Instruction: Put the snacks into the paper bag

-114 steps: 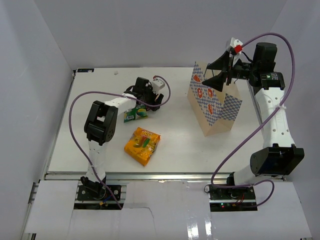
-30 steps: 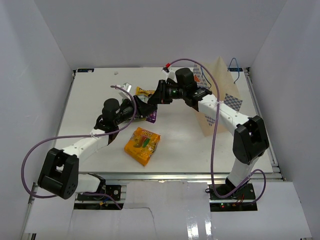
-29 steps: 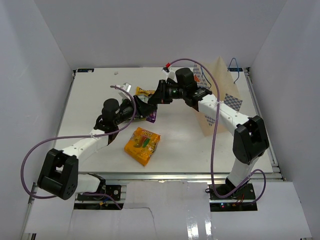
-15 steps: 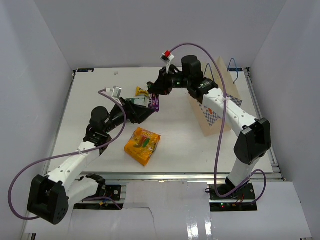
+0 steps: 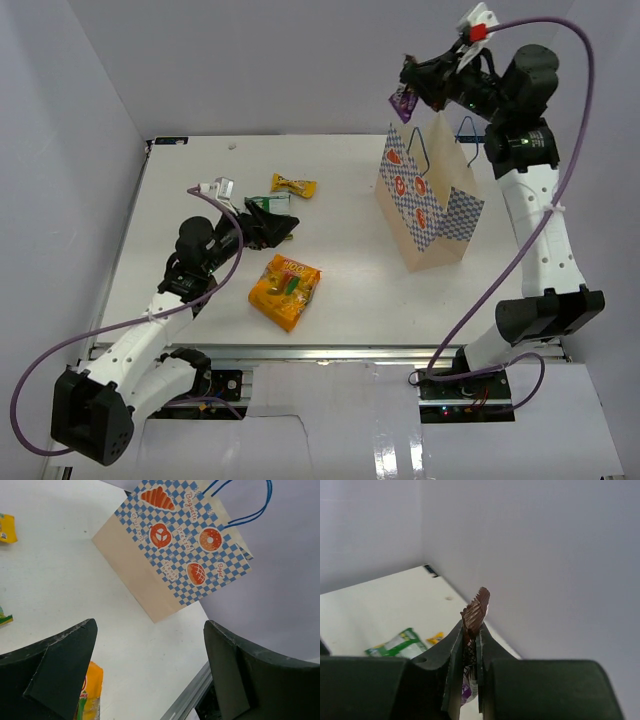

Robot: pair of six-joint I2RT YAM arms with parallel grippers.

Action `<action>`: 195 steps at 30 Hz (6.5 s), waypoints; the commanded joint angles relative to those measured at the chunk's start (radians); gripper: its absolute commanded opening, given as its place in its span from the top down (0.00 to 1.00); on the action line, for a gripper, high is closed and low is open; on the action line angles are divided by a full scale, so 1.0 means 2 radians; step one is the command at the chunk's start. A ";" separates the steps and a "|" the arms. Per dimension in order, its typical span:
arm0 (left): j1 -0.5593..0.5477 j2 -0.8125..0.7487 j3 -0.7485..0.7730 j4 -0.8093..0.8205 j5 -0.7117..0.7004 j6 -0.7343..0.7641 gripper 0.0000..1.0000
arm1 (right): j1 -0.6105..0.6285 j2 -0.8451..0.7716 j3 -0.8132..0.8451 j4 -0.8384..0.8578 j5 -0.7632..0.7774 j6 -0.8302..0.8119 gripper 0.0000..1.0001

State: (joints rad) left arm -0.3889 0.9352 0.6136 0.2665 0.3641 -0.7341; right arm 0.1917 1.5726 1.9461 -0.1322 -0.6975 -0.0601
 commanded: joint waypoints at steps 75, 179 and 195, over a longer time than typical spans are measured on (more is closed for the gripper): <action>0.066 0.668 0.667 -0.346 -0.115 -0.119 0.71 | -0.106 -0.126 -0.182 0.012 -0.123 -0.019 0.09; 0.106 0.241 0.186 -0.300 -0.108 0.125 0.02 | -0.084 -0.116 -0.192 -0.036 0.106 -0.073 0.34; 0.123 0.447 0.337 -0.320 -0.101 0.216 0.05 | -0.070 -0.126 -0.153 -0.142 -0.190 -0.156 0.10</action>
State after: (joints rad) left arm -0.1501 1.8294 1.2400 -0.3534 0.1677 -0.3576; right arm 0.0326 1.3300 1.6810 -0.3443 -0.9279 -0.3473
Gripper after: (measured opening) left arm 0.948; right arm 0.902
